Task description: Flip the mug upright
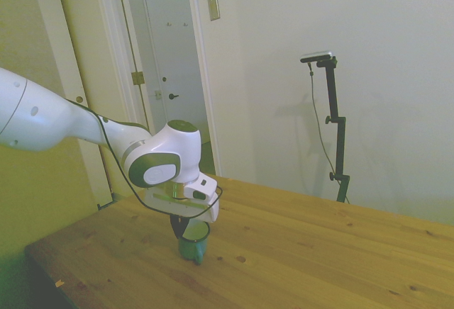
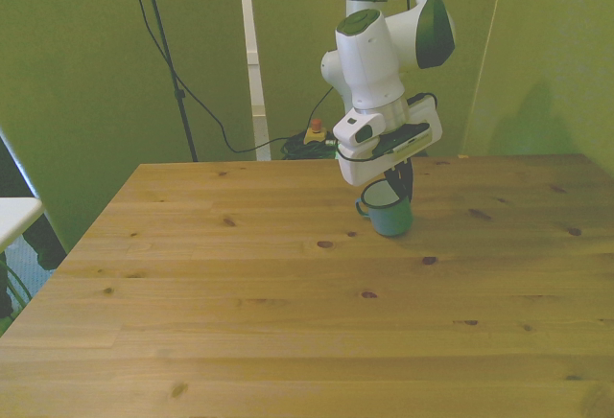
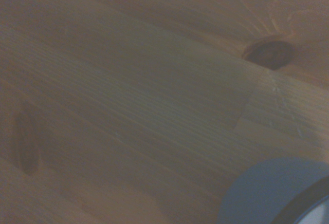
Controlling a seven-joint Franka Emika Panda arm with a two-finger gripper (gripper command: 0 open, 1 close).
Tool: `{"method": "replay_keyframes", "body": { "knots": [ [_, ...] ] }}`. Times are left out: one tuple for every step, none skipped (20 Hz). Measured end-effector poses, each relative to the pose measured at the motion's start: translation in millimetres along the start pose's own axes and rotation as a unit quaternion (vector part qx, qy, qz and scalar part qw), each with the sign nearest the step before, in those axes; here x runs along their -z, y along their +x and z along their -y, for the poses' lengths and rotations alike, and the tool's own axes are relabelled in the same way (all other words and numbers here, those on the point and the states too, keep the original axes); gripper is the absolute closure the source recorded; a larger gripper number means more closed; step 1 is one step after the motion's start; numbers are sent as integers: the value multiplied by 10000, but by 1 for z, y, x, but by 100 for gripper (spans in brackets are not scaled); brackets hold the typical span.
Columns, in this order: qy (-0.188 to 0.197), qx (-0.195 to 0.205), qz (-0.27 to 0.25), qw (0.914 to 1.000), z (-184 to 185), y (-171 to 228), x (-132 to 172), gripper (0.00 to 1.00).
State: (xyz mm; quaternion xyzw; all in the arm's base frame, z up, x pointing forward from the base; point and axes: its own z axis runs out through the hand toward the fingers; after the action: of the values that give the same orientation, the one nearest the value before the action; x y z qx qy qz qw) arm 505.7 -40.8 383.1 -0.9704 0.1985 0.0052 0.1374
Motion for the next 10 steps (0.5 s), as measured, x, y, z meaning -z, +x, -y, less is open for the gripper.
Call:
{"method": "replay_keyframes", "body": {
  "knots": [
    [-12,-37,7,10000,0,0,-1,0],
    [-16,-67,6,10000,0,1,-2,0],
    [-17,-76,-2,10000,0,1,-2,0],
    [-17,-77,-2,10000,0,1,-2,0],
    [-17,-79,-2,10000,1,2,-2,0],
    [-17,-82,-3,10000,1,2,-2,0],
    [-18,-87,-8,10000,1,2,-2,0],
    [-22,-93,-15,10000,1,3,-1,0],
    [-35,-98,-24,9999,1,3,0,0],
    [-53,-101,-35,9999,1,4,0,0]
  ]
}}
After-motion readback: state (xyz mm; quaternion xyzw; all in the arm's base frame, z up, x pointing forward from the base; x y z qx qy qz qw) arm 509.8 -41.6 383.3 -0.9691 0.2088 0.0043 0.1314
